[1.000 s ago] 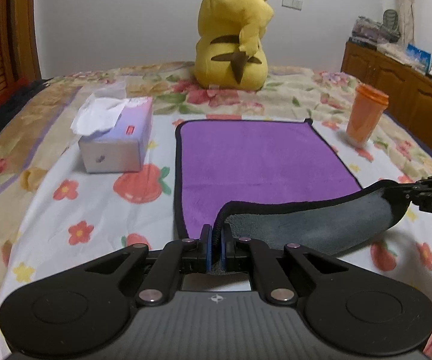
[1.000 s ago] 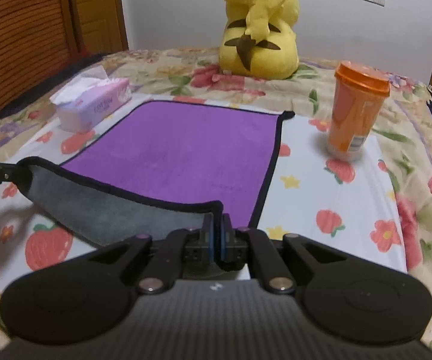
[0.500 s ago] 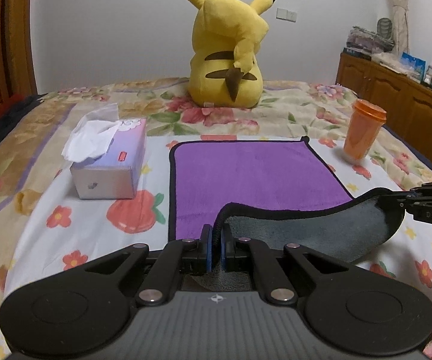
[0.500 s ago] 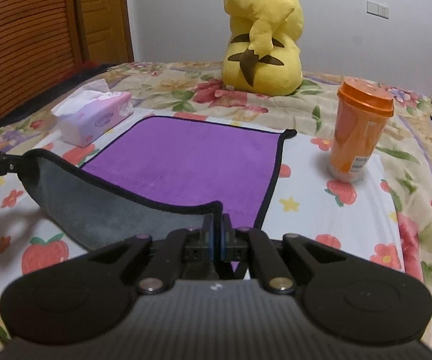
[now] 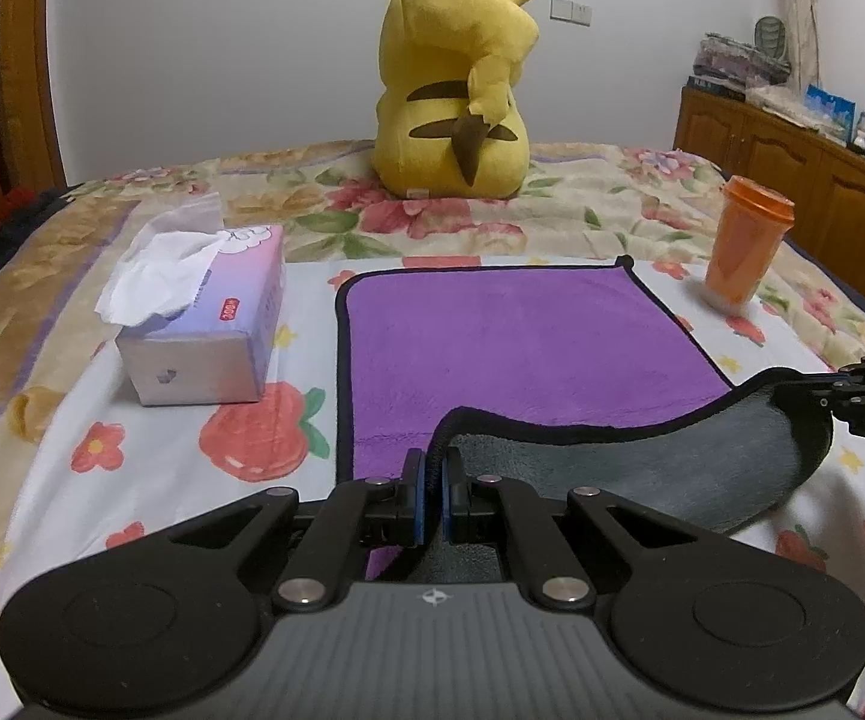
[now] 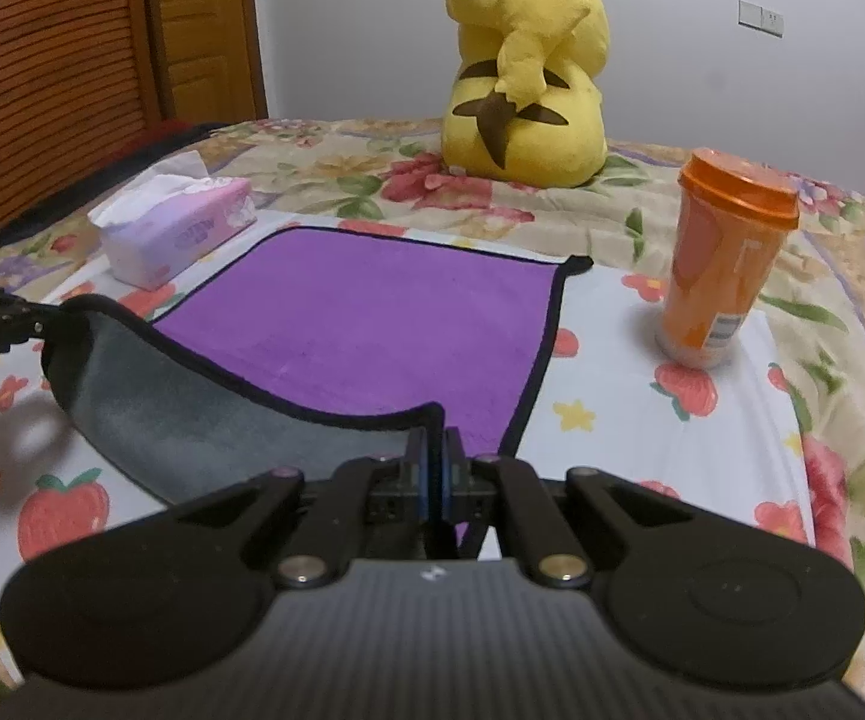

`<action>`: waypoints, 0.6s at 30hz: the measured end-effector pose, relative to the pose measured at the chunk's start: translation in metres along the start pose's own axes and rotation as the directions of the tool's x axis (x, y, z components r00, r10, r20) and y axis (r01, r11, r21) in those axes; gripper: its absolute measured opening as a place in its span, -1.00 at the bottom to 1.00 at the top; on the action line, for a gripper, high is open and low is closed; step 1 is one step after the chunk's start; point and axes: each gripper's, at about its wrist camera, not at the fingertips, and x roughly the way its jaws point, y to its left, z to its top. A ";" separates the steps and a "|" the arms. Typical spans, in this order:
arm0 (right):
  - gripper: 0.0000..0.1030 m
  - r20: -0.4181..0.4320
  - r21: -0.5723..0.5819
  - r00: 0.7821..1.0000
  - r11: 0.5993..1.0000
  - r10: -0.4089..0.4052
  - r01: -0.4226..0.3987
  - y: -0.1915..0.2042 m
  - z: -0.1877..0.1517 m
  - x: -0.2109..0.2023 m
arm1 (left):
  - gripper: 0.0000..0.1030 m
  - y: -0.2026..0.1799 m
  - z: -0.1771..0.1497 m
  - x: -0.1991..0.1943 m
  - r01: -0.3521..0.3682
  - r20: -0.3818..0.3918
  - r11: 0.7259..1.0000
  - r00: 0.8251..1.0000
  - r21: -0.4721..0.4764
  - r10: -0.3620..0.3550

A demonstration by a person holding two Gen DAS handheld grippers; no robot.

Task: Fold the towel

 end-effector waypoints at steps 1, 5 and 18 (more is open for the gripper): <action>-0.91 -0.001 0.004 1.000 1.000 0.002 -0.002 -0.001 0.000 0.001 | -0.84 0.000 0.000 0.001 0.002 -0.001 1.000 1.000 0.000 -0.002; -0.91 0.000 0.020 1.000 1.000 0.011 -0.011 -0.004 0.000 0.002 | -0.84 0.001 0.001 0.003 0.008 0.002 1.000 1.000 0.002 -0.008; -0.91 0.055 0.027 0.998 0.999 0.016 -0.017 -0.010 0.011 0.005 | -0.84 0.004 0.018 0.002 0.012 0.047 1.000 0.999 -0.009 -0.011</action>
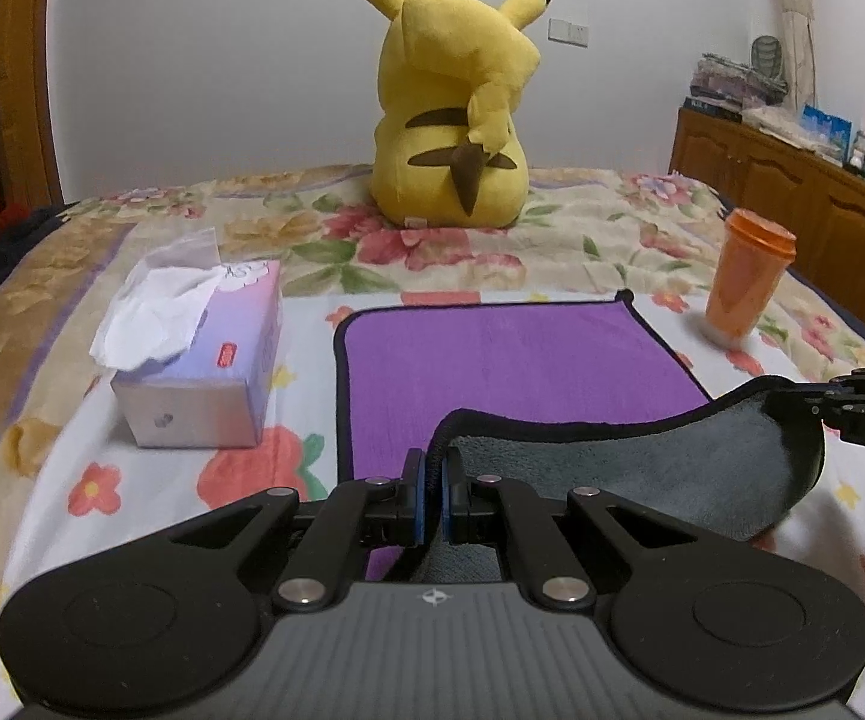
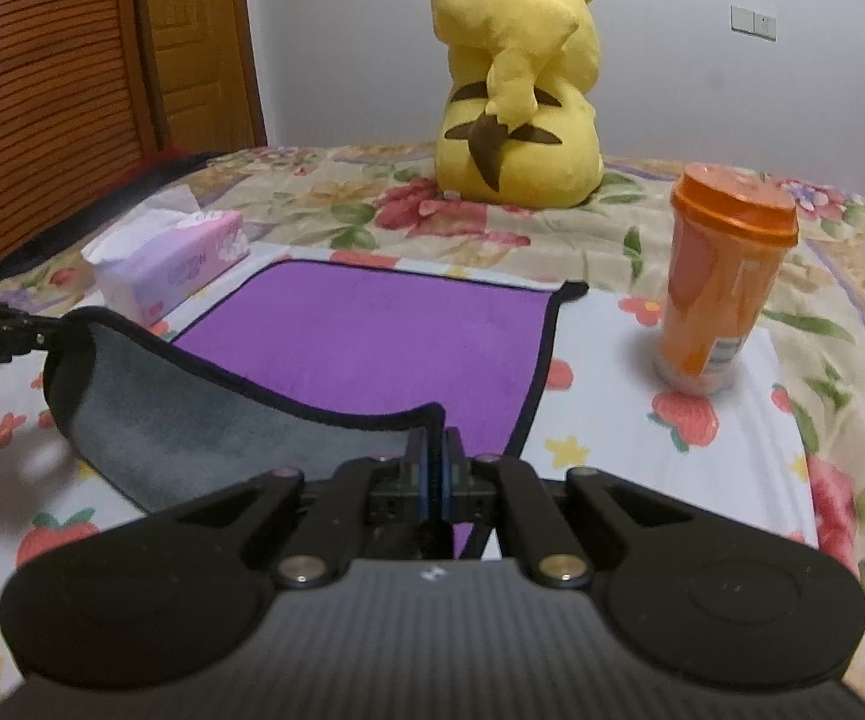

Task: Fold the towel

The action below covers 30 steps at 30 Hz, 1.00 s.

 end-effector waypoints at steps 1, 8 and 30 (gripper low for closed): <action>-0.91 0.006 -0.001 1.000 1.000 0.000 0.000 0.000 0.001 0.001 | -0.84 0.000 0.002 0.001 0.001 0.003 1.000 1.000 -0.002 -0.001; -0.91 0.031 -0.029 0.999 0.999 -0.018 0.019 0.000 0.013 0.011 | -0.84 0.002 0.016 0.009 -0.011 0.053 1.000 0.999 0.004 0.011; -0.91 0.141 -0.120 0.988 0.990 -0.056 0.073 -0.006 0.055 0.026 | -0.84 0.007 0.059 0.035 -0.015 0.112 0.999 0.994 0.032 0.011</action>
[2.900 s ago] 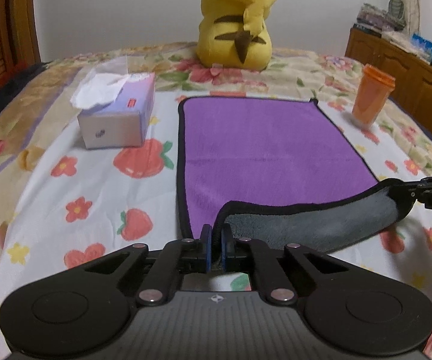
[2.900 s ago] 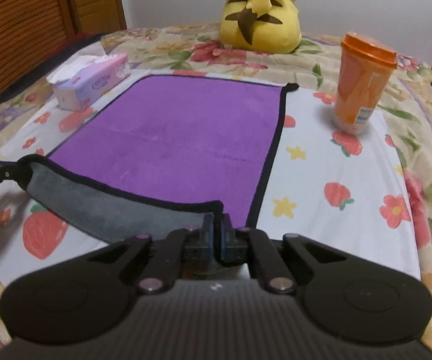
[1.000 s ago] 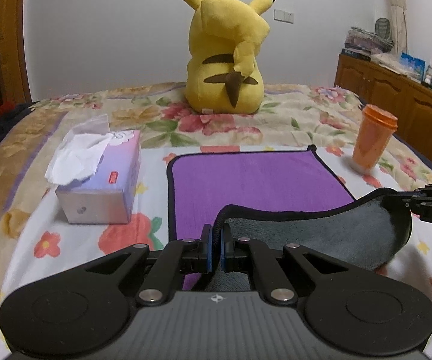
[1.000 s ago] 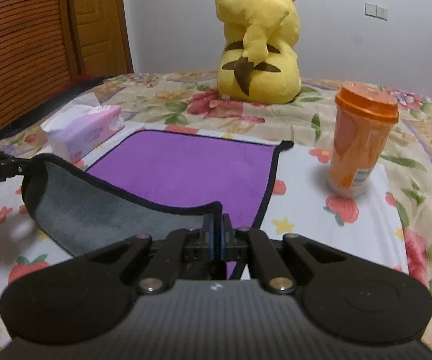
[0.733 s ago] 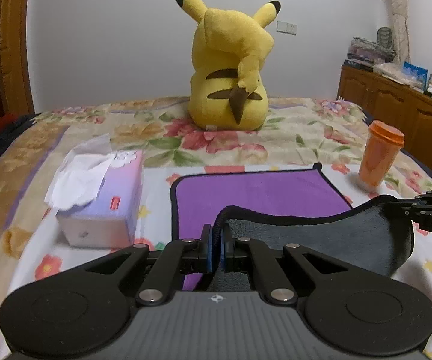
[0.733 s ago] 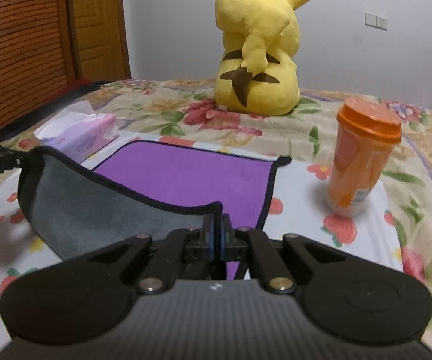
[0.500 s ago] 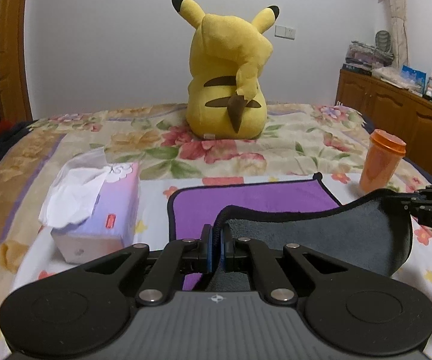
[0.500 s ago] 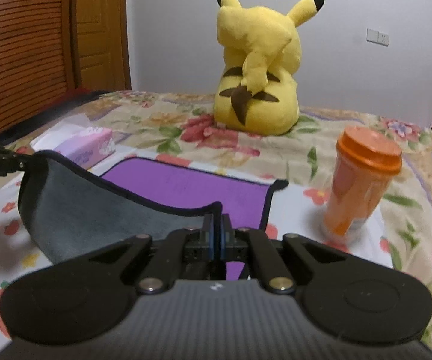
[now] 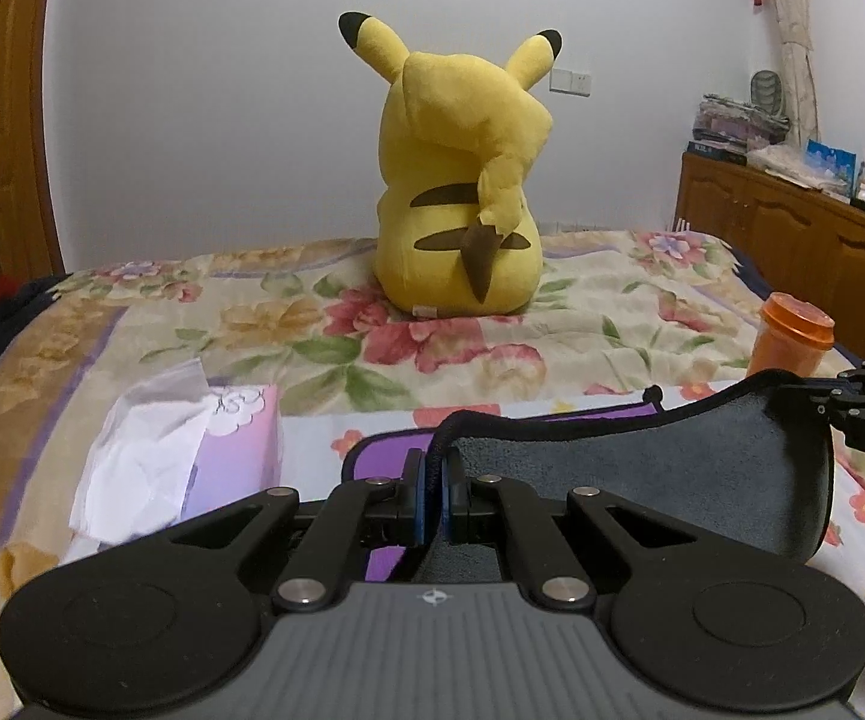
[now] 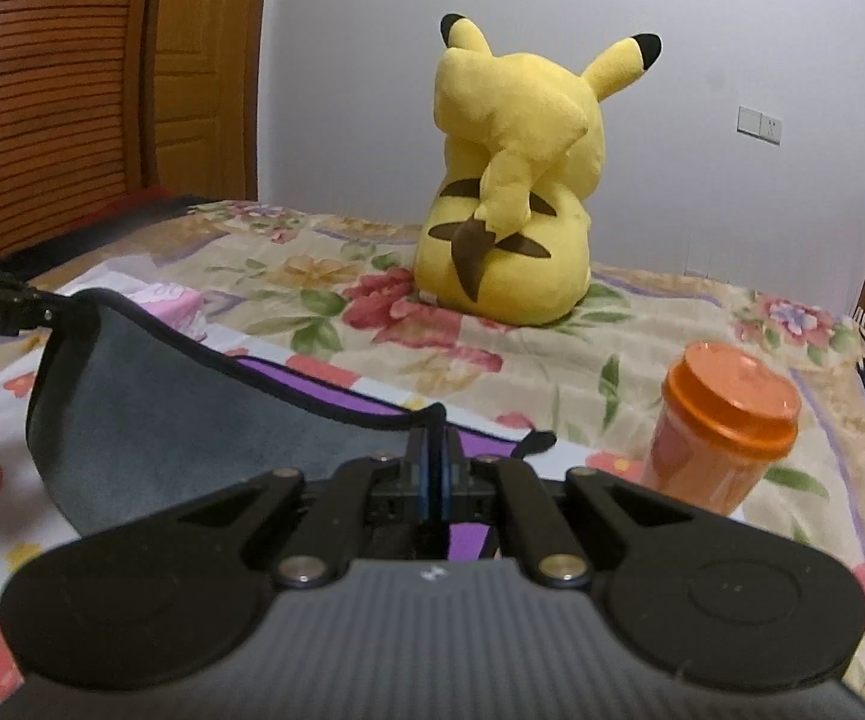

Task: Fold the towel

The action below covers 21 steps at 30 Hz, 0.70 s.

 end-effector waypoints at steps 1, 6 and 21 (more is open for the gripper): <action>-0.91 -0.001 0.001 1.000 1.000 -0.001 0.001 -0.001 0.001 0.001 | -0.84 0.000 0.002 0.002 0.000 0.000 1.000 1.000 0.004 0.000; -0.91 0.006 -0.021 1.000 1.000 0.003 -0.003 -0.002 0.011 0.009 | -0.84 0.005 0.015 0.009 0.004 0.012 1.000 1.000 0.000 -0.004; -0.92 0.013 -0.097 0.999 0.995 -0.035 0.037 -0.008 0.028 0.050 | -0.84 0.013 0.033 0.057 -0.033 0.022 0.999 0.999 0.006 0.033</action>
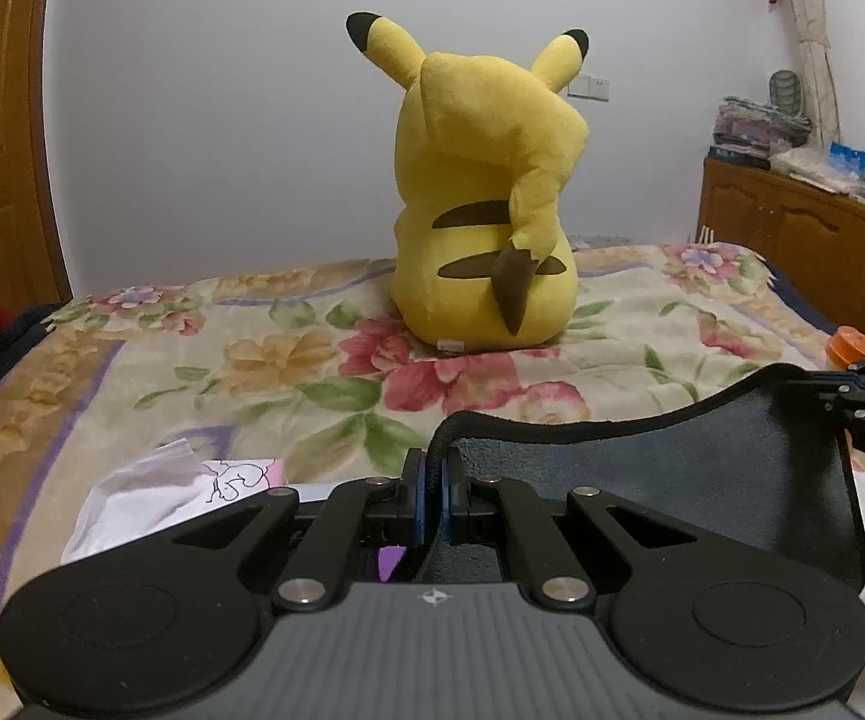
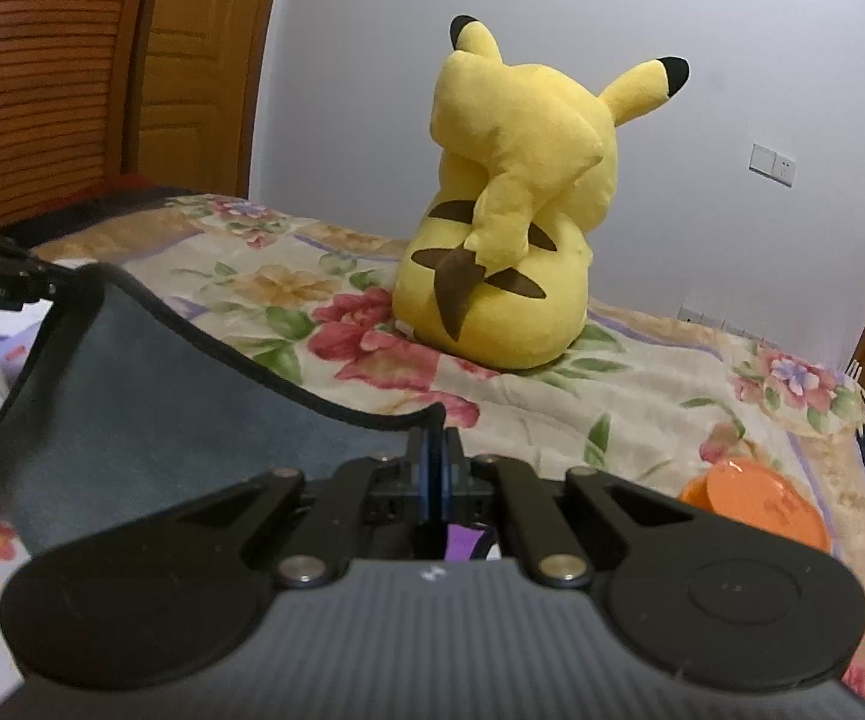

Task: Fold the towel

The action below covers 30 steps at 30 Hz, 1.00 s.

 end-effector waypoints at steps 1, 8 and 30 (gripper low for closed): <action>-0.91 -0.002 -0.003 1.000 1.000 -0.004 0.004 0.000 0.000 0.003 | -0.84 0.001 0.000 0.003 0.004 -0.001 1.000 1.000 0.000 -0.004; -0.91 -0.033 -0.003 0.999 1.000 -0.027 0.027 -0.004 -0.009 0.027 | -0.84 0.005 -0.005 0.032 -0.007 -0.035 1.000 0.999 -0.006 0.006; -0.02 -0.165 0.103 0.986 0.994 -0.006 0.023 -0.011 -0.051 0.061 | 0.10 0.003 -0.034 0.063 -0.034 -0.120 0.999 0.992 0.021 0.036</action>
